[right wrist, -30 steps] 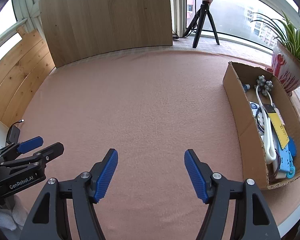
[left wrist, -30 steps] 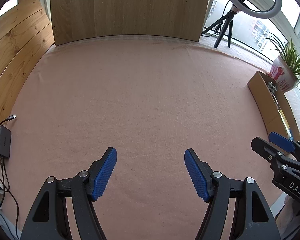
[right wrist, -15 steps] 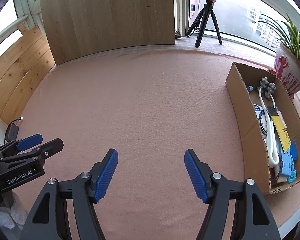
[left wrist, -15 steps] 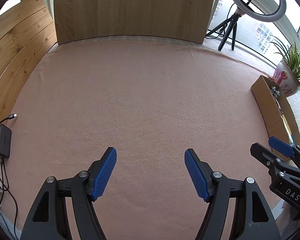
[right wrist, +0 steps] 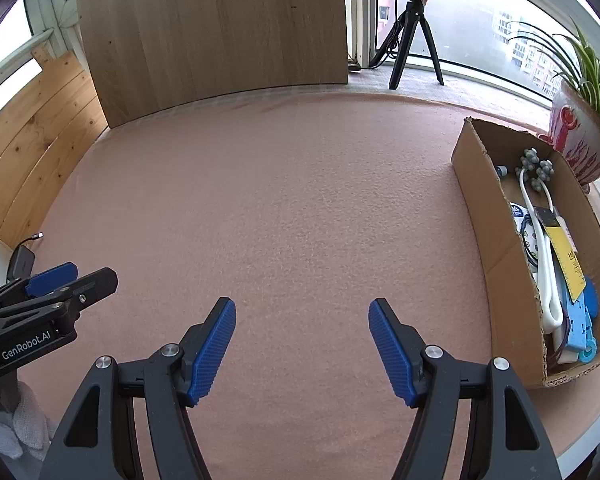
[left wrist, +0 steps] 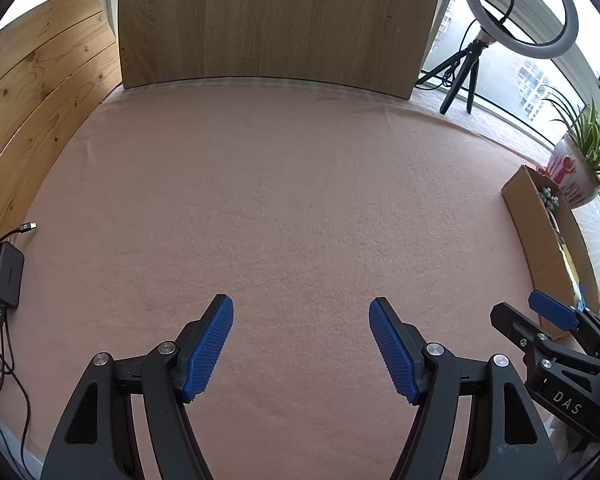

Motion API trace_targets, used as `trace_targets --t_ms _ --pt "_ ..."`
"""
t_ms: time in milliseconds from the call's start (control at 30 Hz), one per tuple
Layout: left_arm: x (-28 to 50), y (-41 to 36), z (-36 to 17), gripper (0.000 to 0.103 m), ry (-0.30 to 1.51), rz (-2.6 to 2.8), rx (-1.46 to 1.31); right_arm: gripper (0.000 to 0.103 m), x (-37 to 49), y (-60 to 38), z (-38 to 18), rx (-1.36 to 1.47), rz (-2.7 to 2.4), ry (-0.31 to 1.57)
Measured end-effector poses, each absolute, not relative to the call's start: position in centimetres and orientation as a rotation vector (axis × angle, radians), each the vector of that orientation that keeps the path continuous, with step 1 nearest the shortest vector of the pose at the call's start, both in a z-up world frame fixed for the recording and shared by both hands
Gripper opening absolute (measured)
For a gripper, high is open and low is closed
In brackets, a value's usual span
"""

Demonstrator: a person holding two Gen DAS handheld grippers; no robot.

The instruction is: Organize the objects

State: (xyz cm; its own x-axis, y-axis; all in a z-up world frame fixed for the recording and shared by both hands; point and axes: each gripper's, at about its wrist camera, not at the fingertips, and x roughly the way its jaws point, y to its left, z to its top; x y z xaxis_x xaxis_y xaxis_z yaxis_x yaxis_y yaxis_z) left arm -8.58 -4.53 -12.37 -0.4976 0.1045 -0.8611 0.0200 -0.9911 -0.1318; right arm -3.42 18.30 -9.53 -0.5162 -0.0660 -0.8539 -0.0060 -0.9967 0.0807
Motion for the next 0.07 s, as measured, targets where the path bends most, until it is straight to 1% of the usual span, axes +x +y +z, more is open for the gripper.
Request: trace_targets --t_ms 67 --pt "-8.55 -4.39 -12.50 0.075 -0.164 2.681 -1.559 0.065 -3.37 18.31 -9.54 1.527 -2.702 -0.109"
